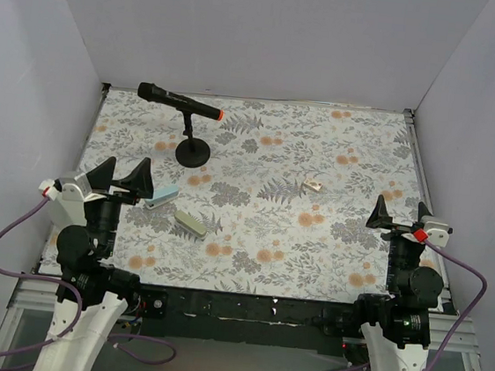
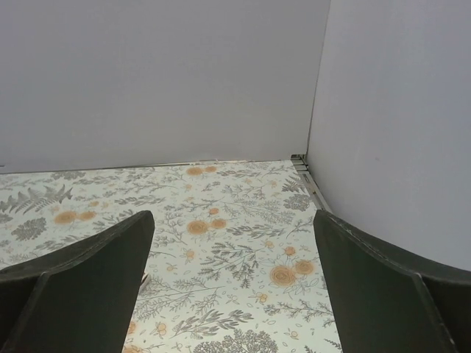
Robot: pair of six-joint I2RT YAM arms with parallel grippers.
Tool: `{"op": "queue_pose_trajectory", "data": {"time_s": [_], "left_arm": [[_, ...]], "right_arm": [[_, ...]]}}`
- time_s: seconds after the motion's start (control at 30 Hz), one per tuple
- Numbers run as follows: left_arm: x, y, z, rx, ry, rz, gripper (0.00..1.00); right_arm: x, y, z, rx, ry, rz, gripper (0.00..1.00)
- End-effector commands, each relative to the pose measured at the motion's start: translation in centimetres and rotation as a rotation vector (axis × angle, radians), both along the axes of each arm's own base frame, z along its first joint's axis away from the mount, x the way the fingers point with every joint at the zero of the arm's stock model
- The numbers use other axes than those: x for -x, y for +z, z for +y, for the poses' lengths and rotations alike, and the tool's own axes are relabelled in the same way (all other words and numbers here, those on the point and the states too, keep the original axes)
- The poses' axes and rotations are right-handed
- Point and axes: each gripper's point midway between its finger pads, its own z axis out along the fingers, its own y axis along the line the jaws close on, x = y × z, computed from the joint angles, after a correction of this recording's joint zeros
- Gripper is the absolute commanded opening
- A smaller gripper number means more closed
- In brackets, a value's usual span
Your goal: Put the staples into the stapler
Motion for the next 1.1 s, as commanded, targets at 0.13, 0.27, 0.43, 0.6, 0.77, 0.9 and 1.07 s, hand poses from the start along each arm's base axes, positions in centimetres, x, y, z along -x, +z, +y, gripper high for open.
{"op": "queue_pose_trajectory", "data": {"time_s": [0.13, 0.27, 0.43, 0.6, 0.77, 0.9, 1.07], "left_arm": [[0.6, 0.1, 0.1, 0.056, -0.008, -0.019, 0.98], [1.2, 0.5, 0.1, 0.100, -0.020, -0.038, 0.98], [1.8, 0.6, 0.0, 0.128, -0.037, -0.052, 0.98], [2.1, 0.5, -0.6, 0.088, -0.064, -0.056, 0.98], [2.9, 0.6, -1.6, 0.031, -0.115, -0.081, 0.98], [3.2, 0.7, -2.3, 0.001, -0.153, -0.094, 0.98], [3.4, 0.7, -2.5, -0.010, -0.162, -0.097, 0.98]], "right_arm": [[1.1, 2.6, 1.0, -0.027, 0.066, -0.064, 0.98], [-0.3, 1.8, 2.1, -0.060, 0.117, 0.047, 0.98], [-3.1, 0.0, 4.1, -0.104, 0.200, 0.230, 0.98], [-6.7, -3.9, 7.2, -0.214, 0.304, 0.546, 0.98], [-9.9, -9.8, 9.2, -0.266, 0.353, 0.833, 0.98], [-12.9, -11.1, 11.3, -0.142, 0.501, 0.913, 0.93], [-15.6, -15.6, 12.7, 0.063, 0.617, 1.045, 0.87]]}}
